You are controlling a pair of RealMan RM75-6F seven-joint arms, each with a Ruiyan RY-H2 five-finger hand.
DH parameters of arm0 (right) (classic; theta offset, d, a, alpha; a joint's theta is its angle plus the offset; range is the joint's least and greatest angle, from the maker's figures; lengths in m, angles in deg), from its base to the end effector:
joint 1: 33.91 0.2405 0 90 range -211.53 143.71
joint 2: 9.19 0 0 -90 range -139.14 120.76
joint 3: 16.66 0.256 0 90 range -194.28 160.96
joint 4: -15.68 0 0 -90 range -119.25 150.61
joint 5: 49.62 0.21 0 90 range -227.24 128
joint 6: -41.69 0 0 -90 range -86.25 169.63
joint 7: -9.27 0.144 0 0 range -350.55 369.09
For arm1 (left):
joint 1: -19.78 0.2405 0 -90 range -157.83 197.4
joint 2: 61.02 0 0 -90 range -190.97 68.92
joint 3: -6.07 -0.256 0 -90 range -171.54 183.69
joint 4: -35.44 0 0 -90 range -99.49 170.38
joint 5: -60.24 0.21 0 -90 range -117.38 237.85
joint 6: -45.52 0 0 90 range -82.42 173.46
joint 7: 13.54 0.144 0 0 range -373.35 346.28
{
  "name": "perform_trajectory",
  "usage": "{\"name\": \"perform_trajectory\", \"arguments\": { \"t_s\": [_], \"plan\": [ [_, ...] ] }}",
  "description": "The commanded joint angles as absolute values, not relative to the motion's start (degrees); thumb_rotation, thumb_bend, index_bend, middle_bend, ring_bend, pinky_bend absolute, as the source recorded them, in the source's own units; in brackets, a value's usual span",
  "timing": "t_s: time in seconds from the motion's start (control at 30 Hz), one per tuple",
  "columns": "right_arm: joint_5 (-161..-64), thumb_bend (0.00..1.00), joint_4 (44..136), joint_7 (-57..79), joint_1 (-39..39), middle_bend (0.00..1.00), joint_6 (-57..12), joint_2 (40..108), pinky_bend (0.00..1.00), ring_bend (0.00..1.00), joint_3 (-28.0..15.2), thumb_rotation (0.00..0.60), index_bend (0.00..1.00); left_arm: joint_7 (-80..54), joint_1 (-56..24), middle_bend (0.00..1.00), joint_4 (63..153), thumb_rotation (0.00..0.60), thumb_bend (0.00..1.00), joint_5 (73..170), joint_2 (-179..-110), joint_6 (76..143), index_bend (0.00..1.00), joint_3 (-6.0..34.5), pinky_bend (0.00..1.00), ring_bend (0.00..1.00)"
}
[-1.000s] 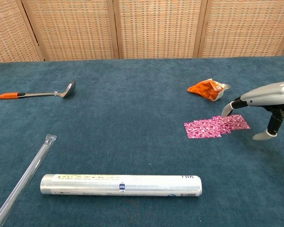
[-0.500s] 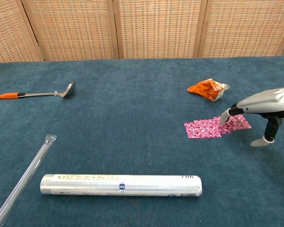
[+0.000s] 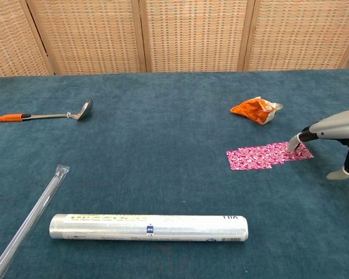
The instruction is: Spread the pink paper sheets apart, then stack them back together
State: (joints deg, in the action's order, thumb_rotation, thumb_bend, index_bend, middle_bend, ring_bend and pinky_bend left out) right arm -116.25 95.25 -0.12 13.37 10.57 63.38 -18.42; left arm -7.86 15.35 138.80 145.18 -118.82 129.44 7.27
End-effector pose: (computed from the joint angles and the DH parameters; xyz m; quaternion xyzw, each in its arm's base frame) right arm -0.2466 -0.3531 0.0345 0.8321 -0.3808 0.1339 0.3805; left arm -0.2874 0.1700 0.1704 -0.6044 -0.4023 -0.3641 0.5833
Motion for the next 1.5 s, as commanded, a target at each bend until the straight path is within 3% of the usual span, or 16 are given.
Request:
{"name": "perform_trajectory", "arguments": {
  "t_s": [0.03,0.5,0.8,1.5],
  "plan": [
    [-116.17,0.36,95.22,0.00,13.19,0.15,10.47,63.22,0.00,0.00,-18.48,0.600,0.14,-7.81,15.33,0.00,138.83,0.572,0.00,145.19,-118.83,129.41,0.09,7.25,0.00,0.00],
    [-116.92,0.36,100.19,-0.04,14.30,0.15,9.82,60.81,0.00,0.00,-16.67,0.600,0.14,-7.43,14.87,0.00,139.14,0.572,0.00,145.50,-118.99,129.01,0.09,7.37,0.00,0.00],
    [-114.96,0.36,101.51,-2.15,16.76,0.15,10.99,62.85,0.00,0.00,-15.78,0.600,0.14,-8.58,15.12,0.00,138.25,0.572,0.00,145.30,-118.92,129.00,0.09,7.17,0.00,0.00],
    [-111.79,0.36,101.28,-6.95,18.33,0.15,10.75,65.40,0.00,0.00,-18.63,0.600,0.14,-10.61,15.78,0.00,136.68,0.571,0.00,145.31,-118.85,129.54,0.09,6.95,0.00,0.00]
  ]
}}
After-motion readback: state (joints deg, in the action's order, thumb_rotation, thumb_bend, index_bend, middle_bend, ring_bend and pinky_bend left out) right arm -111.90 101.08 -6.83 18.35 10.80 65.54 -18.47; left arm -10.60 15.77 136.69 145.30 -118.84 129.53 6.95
